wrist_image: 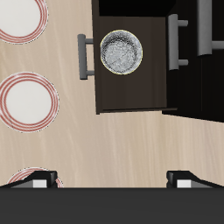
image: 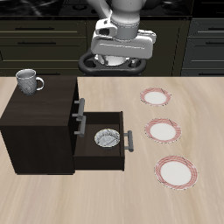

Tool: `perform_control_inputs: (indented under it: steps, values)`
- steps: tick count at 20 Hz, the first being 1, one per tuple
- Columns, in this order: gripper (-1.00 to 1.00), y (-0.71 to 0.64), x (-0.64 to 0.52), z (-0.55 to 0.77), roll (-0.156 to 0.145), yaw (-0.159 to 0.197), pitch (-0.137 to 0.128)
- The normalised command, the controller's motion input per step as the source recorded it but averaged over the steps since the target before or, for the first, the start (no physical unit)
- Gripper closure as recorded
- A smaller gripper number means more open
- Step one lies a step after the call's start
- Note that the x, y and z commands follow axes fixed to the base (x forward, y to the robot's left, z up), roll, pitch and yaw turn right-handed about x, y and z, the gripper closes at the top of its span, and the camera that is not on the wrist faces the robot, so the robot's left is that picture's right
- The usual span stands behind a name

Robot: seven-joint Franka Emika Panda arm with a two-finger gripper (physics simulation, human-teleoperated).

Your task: Place the bowl on the farthest plate relative to the robot

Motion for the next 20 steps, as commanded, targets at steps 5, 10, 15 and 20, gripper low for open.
perform_control_inputs:
  steps: [5,10,15,20]
  values:
    - [-1.0,-0.04,0.33,0.08,-0.028,-0.069,-0.003]
    - [-1.0,-0.03,0.23,0.07,-0.028,-0.076,-0.014]
    - [-1.0,0.01,0.14,0.02,-0.017,-0.097,-0.019]
    - [-1.0,0.17,0.1,-0.04,-0.009,-0.127,-0.014]
